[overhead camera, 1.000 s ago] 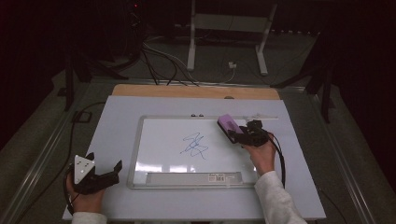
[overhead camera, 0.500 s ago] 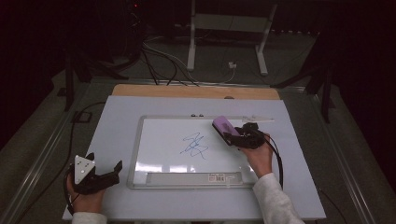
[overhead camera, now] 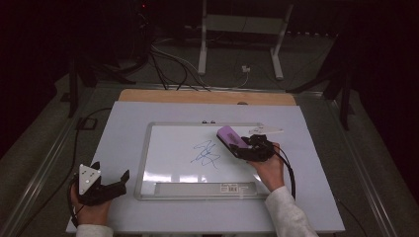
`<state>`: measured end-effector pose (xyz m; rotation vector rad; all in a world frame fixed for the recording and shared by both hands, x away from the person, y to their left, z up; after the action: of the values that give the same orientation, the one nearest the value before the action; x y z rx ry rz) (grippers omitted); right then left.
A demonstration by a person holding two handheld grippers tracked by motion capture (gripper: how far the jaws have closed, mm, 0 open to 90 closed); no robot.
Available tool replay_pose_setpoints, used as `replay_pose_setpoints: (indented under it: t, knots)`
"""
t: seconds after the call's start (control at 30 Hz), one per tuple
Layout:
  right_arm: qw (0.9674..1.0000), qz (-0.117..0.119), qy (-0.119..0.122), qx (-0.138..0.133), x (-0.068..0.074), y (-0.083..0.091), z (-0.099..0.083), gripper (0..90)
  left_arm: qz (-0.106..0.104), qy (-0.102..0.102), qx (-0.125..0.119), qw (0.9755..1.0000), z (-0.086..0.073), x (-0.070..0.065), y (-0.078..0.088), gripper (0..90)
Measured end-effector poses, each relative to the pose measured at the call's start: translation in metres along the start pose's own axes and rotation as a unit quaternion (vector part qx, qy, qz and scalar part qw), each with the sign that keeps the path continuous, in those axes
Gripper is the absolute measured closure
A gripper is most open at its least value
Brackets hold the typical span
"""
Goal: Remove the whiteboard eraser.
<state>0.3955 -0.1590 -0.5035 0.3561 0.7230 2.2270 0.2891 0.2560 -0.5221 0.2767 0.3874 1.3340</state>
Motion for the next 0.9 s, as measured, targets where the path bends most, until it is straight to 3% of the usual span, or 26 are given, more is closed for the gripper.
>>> replay_pose_setpoints:
  t: [0.43, 0.9]
  knots:
    - [0.9990, 0.020, 0.038, 0.010, 0.022, -0.009, -0.004, 41.3, 0.001, 0.000, -0.001, 1.0000, 0.000, 0.000, 0.000, 0.6]
    - [0.9975, 0.038, 0.054, 0.023, 0.044, -0.022, -0.011, 41.3, 0.000, -0.001, -0.001, 1.0000, 0.000, 0.000, 0.000, 0.6]
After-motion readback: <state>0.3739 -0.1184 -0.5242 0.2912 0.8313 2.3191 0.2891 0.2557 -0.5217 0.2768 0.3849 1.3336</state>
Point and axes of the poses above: each handheld gripper's, and its own axes: y roughly backward along the jaws, z roughly out of its top, x roughly to its left, the point moved 7 cm from there along -y, roughly forward along the jaws, and after that the axes turned 8 degrees about y, right-handed, at the moved point
